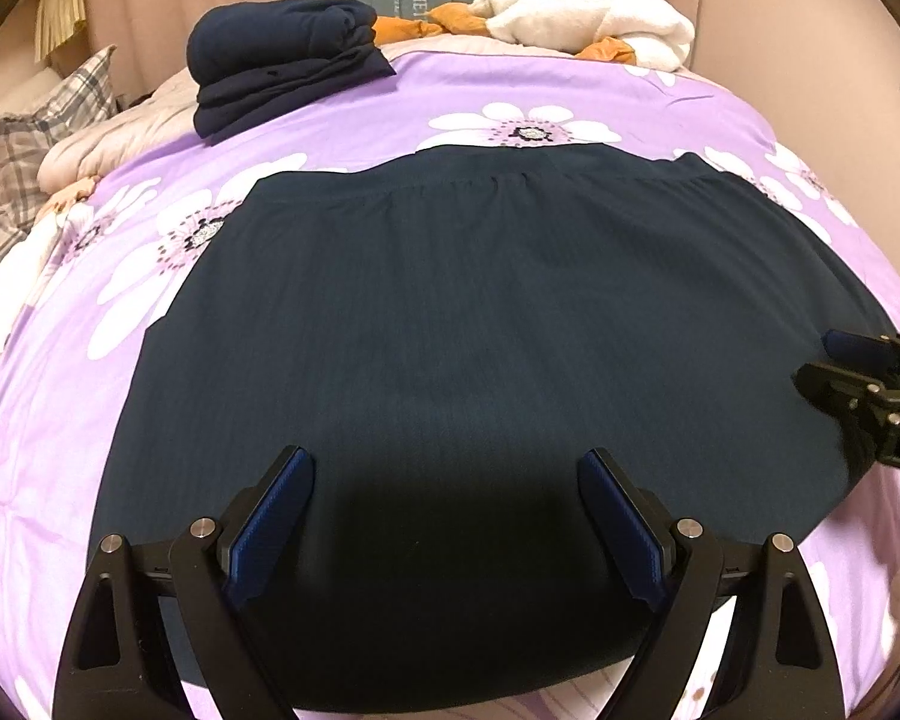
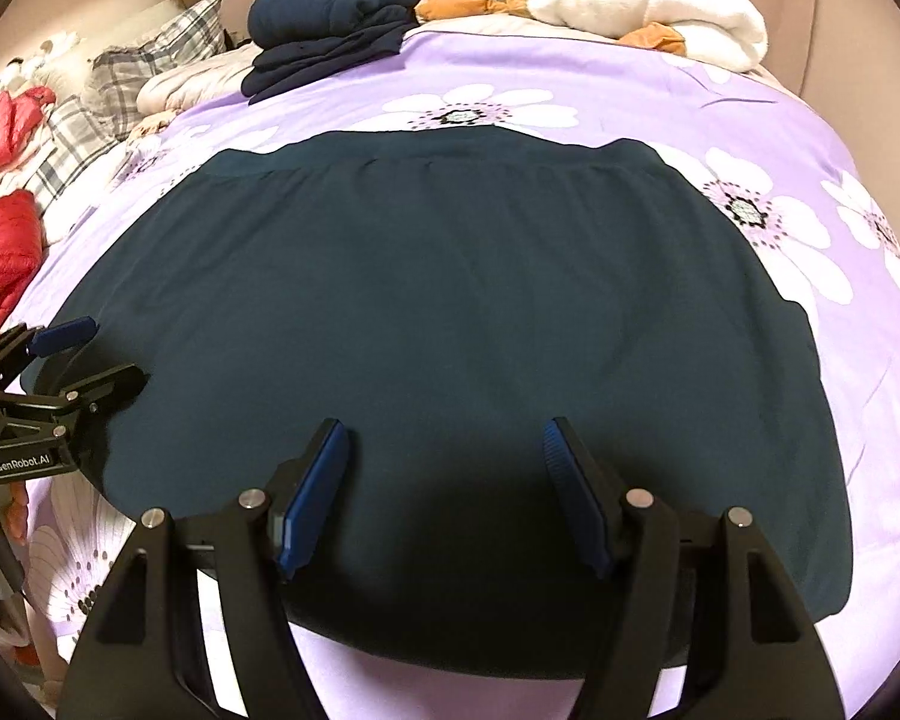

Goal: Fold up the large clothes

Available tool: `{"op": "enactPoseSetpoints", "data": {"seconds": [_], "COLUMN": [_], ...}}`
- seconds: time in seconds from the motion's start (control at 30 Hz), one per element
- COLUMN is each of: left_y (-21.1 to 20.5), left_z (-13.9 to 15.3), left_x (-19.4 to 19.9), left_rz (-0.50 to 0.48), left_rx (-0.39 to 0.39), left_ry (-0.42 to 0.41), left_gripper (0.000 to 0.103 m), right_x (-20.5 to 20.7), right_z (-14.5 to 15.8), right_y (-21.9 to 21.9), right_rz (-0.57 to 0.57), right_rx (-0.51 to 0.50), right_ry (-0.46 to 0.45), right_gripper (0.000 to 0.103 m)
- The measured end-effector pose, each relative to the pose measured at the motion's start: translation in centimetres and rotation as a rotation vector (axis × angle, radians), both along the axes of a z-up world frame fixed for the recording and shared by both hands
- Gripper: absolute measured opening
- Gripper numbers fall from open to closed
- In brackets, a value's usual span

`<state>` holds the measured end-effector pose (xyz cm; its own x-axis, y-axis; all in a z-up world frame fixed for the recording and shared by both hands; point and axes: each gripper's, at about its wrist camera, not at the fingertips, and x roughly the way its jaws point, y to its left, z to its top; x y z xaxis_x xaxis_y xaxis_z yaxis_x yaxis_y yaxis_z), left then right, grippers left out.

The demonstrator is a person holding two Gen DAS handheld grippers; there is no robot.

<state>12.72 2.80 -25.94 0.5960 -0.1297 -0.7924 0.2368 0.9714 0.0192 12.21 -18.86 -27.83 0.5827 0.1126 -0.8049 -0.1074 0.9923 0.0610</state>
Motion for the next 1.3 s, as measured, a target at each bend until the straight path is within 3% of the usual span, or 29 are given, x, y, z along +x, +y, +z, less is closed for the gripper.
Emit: {"op": "enactPoseSetpoints", "data": {"seconds": [0.5, 0.97, 1.3], "left_y": [3.1, 4.3, 6.4], "left_z": [-0.5, -0.5, -0.6], "left_x": [-0.5, -1.1, -1.6], "left_rz": [0.074, 0.104, 0.158], "left_rx": [-0.053, -0.056, -0.059], "left_ry": [0.024, 0.023, 0.024], "left_gripper": [0.095, 0.095, 0.095], "right_x": [-1.2, -2.5, -3.3], "right_z": [0.3, 0.0, -0.1], "right_y": [-2.1, -6.7, -8.0], "right_rz": [-0.055, -0.192, -0.223], "right_rx": [0.053, 0.075, 0.095], "right_ry": [-0.007, 0.020, 0.015], "right_gripper": [0.067, 0.067, 0.067]}}
